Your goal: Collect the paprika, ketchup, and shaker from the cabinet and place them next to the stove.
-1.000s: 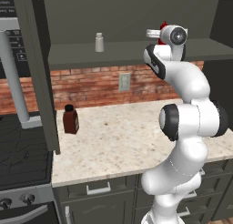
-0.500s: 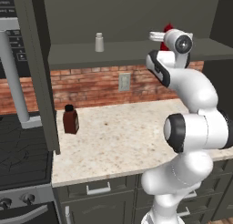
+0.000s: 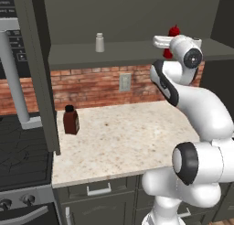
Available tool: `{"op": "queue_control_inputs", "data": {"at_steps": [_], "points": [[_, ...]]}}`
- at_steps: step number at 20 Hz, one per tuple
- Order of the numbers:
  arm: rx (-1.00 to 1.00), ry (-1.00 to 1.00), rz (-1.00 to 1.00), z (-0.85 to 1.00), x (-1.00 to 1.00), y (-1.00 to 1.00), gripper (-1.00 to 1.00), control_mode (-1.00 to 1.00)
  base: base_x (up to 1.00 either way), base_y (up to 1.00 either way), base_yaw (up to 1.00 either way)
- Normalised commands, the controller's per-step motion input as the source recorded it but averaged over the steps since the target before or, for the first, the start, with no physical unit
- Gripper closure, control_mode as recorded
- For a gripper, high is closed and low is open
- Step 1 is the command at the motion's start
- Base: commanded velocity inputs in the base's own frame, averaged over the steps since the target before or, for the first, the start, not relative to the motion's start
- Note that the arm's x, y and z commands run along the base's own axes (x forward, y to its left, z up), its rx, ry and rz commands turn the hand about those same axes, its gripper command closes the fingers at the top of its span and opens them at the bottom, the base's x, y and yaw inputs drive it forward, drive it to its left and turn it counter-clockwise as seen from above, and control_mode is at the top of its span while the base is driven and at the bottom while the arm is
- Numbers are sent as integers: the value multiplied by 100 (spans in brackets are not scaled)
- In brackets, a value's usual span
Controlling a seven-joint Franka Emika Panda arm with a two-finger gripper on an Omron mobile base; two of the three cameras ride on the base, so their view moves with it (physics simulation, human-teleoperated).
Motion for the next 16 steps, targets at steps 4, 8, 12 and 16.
{"op": "queue_control_inputs", "data": {"at_steps": [4,8,12,16], "points": [[-11,5,16,38,-72,25,100,-100,0,0,0],[-14,8,30,1,-74,40,100,-100,0,0,0],[-13,10,45,-14,-69,52,100,-100,0,0,0],[-10,9,55,-33,-44,51,100,-100,0,0,0]]}}
